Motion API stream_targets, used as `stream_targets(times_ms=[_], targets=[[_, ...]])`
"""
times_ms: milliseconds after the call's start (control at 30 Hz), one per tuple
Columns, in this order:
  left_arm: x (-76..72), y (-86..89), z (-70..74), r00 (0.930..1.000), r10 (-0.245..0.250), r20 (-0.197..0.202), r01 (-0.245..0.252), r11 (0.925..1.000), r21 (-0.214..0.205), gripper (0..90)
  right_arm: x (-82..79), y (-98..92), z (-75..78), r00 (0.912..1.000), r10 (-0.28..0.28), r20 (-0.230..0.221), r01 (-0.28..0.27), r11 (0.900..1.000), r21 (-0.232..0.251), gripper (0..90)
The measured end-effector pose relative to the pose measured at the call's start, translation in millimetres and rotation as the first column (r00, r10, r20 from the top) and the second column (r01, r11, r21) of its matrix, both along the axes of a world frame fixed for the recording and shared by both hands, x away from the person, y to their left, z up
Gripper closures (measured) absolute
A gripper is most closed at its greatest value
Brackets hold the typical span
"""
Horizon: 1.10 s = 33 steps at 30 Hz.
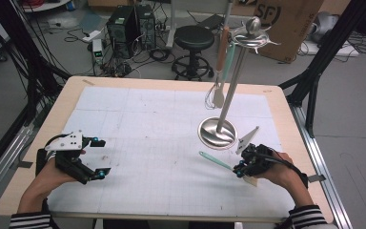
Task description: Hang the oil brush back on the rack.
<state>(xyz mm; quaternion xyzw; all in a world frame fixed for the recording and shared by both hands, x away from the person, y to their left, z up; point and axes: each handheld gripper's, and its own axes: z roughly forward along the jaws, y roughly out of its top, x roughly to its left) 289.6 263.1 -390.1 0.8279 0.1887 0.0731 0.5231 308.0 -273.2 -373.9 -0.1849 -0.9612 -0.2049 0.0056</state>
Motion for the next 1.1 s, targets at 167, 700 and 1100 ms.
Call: stream_targets(times_ms=[167, 700, 1100], targets=[[0.2, -0.1, -0.2, 1.0, 0.002, -0.002, -0.002, 1.0, -0.002, 1.7, -9.4, -10.8, 17.1, 0.9992, -0.003, 0.039, 0.0, 0.9954, 0.096, 81.8], [1.2, 1.1, -1.1, 1.0, 0.005, -0.003, -0.005, 1.0, 0.001, 1.7, -25.1, -40.2, 82.3, 0.9804, -0.105, 0.167, 0.042, 0.9381, 0.344, 81.8], [1.5, 2.3, -0.9, 1.0, 0.004, -0.004, -0.004, 1.0, -0.006, 1.7, -31.5, -59.4, 130.6, 0.943, -0.228, 0.243, 0.1, 0.8893, 0.446, 81.8]])
